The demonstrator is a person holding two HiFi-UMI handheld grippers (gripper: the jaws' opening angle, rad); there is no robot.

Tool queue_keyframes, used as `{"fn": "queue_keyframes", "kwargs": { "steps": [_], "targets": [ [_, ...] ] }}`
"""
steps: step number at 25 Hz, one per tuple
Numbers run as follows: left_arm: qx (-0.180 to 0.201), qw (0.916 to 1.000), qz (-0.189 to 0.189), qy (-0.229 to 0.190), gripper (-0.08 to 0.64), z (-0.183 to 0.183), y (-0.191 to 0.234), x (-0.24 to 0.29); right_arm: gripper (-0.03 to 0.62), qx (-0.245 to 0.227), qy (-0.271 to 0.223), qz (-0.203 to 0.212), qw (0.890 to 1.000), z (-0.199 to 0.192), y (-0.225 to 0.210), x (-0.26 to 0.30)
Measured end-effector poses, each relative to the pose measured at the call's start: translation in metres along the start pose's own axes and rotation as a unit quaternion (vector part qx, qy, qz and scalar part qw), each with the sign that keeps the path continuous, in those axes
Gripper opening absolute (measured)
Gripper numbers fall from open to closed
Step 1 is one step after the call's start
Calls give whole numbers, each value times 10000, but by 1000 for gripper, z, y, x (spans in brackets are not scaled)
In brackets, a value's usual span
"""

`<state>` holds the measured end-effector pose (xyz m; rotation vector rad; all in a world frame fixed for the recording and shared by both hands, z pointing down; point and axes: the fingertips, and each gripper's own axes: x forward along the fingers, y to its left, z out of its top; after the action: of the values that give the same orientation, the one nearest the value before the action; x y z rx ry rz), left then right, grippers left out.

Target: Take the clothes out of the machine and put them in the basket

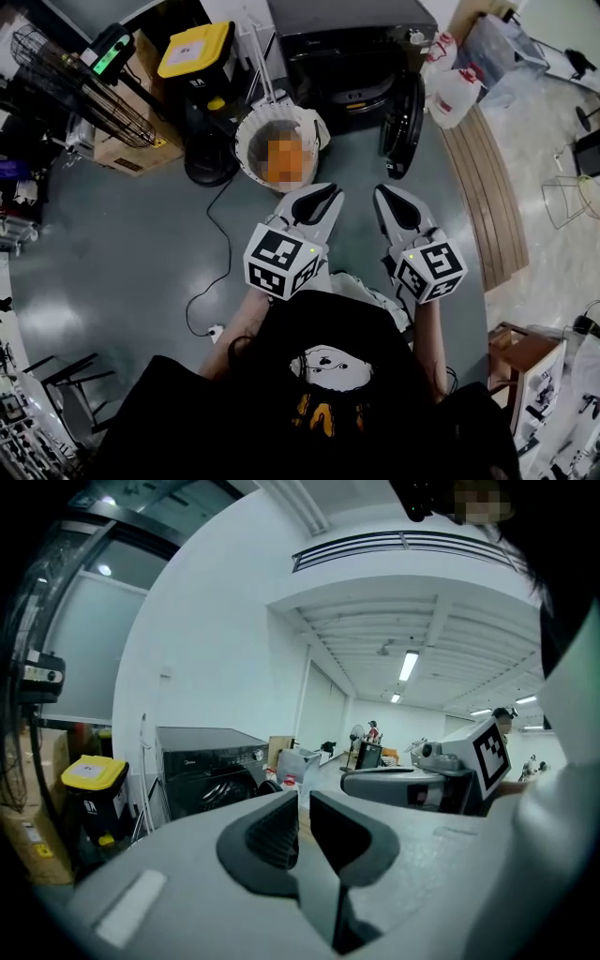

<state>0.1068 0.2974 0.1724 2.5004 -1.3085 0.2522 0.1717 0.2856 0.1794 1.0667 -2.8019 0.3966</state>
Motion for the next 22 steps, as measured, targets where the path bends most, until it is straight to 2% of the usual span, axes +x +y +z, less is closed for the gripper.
{"fn": "queue_keyframes", "kwargs": {
  "steps": [8,22],
  "targets": [
    [28,9999,-104,52,38,-6,-25,-4,11,-44,22,-84,10000,-7,-3,-21],
    [73,9996,-269,111,38,-11,-35,-2,12,-78,80,-214,9997,-11,-10,-33]
  ]
}}
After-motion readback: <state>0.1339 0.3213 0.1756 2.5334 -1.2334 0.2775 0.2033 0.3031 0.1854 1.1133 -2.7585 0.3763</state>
